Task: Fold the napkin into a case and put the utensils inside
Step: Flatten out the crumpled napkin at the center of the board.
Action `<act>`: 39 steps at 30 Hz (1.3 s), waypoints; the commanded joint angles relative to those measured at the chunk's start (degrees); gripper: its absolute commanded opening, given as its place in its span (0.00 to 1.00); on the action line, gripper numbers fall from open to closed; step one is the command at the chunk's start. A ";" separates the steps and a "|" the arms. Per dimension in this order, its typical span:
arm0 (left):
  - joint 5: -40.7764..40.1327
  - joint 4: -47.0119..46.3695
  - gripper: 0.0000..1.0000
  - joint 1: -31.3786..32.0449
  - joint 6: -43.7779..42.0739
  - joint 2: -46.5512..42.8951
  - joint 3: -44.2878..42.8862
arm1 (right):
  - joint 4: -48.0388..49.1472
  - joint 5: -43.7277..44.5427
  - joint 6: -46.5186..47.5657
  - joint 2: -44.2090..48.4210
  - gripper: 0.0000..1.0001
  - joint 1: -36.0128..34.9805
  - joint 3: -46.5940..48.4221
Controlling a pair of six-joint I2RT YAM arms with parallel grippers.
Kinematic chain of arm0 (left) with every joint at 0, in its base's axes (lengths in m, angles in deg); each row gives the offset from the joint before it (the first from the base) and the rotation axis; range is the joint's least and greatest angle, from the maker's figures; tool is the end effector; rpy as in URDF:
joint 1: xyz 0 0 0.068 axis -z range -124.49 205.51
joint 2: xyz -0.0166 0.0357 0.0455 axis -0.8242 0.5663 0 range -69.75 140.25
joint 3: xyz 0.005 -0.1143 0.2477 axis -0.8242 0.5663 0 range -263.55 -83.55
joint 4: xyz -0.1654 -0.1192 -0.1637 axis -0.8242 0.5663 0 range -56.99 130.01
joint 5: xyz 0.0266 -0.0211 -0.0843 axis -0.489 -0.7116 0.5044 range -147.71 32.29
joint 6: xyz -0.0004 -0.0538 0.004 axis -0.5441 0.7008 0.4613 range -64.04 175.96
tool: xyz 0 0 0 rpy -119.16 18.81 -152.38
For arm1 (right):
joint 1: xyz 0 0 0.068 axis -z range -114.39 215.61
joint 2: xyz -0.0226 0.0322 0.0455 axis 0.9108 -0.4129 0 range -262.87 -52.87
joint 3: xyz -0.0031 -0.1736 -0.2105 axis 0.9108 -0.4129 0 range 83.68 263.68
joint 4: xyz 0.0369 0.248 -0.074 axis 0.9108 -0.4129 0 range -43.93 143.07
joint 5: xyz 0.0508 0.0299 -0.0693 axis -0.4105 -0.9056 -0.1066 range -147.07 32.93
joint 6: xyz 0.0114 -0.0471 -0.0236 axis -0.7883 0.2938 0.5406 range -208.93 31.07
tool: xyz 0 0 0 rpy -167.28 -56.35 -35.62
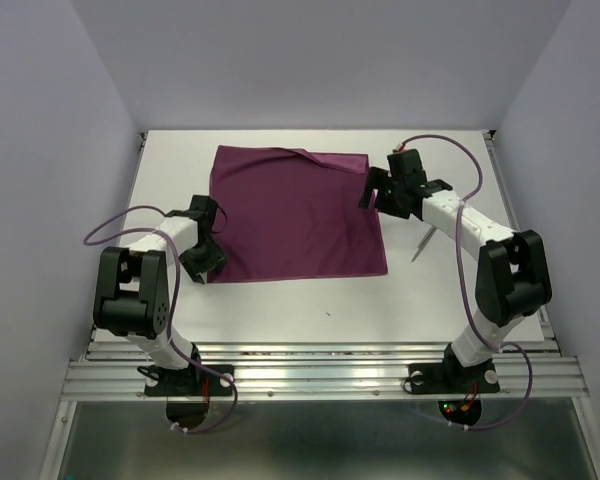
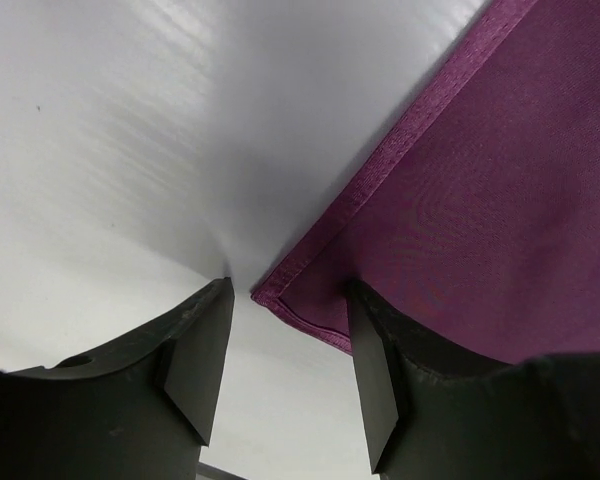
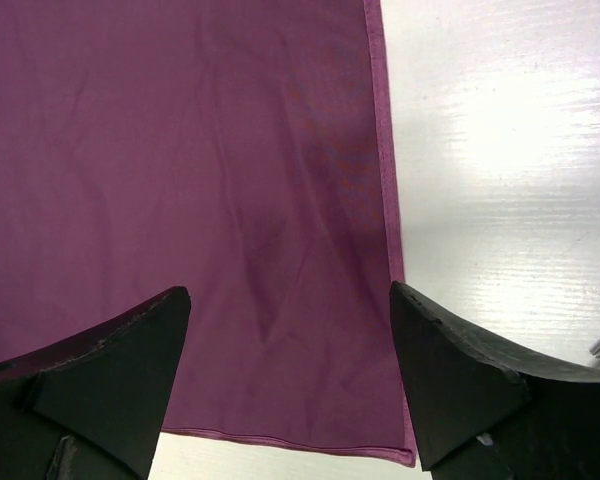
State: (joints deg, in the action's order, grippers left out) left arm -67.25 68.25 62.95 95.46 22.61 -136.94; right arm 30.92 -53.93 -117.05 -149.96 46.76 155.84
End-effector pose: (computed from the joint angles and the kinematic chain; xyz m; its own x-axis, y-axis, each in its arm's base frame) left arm 0.2872 -0.0316 0.1649 -0.7891 -0.5295 -0.3114 -0.5428 0.8384 -0.0501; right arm 0.3552 0.1192 0.2464 -0.7468 0.2422 -0.6193 0.0730 0.9556 0.2856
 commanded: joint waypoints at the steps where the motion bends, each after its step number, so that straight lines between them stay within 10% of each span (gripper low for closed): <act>1: -1.80 2.11 0.60 0.47 3.38 -2.44 2.50 | -0.52 0.03 -0.01 2.35 0.86 -0.66 0.44; 9: -0.04 -0.87 0.49 0.47 2.86 -0.60 2.67 | -1.49 0.11 -0.01 2.26 0.85 -0.66 0.52; 18: 0.84 -0.88 0.00 0.55 1.63 -0.59 0.48 | -6.49 1.35 -0.18 4.55 0.84 -1.19 -2.46; 39: 2.51 1.23 0.00 0.47 -2.15 -6.57 -3.39 | -9.14 -1.99 -9.15 7.10 0.65 -3.55 -17.23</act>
State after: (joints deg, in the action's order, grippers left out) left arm -64.76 68.60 63.32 94.37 17.82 -138.23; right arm 19.58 -54.54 -124.66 -141.59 44.80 138.15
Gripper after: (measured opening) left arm 0.040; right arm 0.661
